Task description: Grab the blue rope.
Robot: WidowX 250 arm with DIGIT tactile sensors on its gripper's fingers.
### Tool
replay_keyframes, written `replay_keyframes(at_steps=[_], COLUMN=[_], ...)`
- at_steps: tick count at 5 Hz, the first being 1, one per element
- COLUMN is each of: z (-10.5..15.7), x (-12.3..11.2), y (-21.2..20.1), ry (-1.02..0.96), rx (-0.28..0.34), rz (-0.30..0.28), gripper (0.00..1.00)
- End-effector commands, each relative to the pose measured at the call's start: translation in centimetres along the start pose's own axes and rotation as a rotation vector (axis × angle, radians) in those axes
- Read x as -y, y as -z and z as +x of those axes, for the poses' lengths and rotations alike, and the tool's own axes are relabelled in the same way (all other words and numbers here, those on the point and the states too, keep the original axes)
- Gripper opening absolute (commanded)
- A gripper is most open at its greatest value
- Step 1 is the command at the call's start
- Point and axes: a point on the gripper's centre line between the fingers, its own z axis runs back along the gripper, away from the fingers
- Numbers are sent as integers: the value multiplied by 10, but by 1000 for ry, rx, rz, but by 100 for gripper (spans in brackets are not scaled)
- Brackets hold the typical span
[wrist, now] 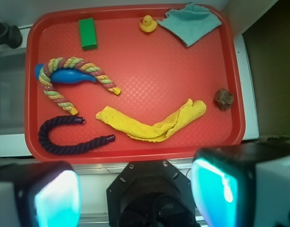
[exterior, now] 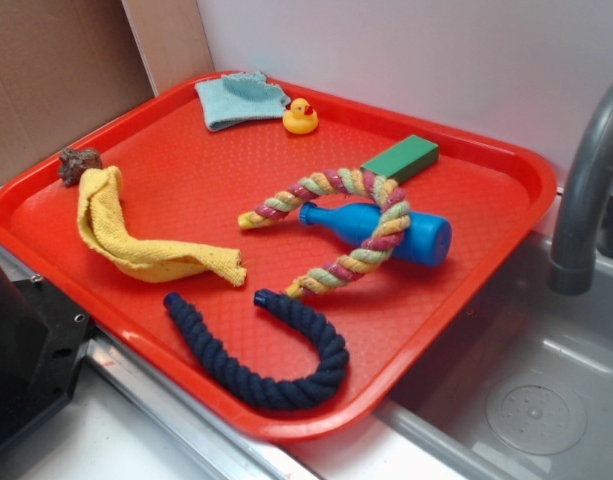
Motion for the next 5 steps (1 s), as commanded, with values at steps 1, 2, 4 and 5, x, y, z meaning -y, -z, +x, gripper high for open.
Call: replay_keyframes(at_steps=[1,2,4,5], z=[0,12,38,38], x=[0,49,103,103], y=[0,40,72,72], ry=[0,254,500,500], rx=[0,-15,87,87], rz=[0,16,-64,-64], gripper=[100,100,100,100])
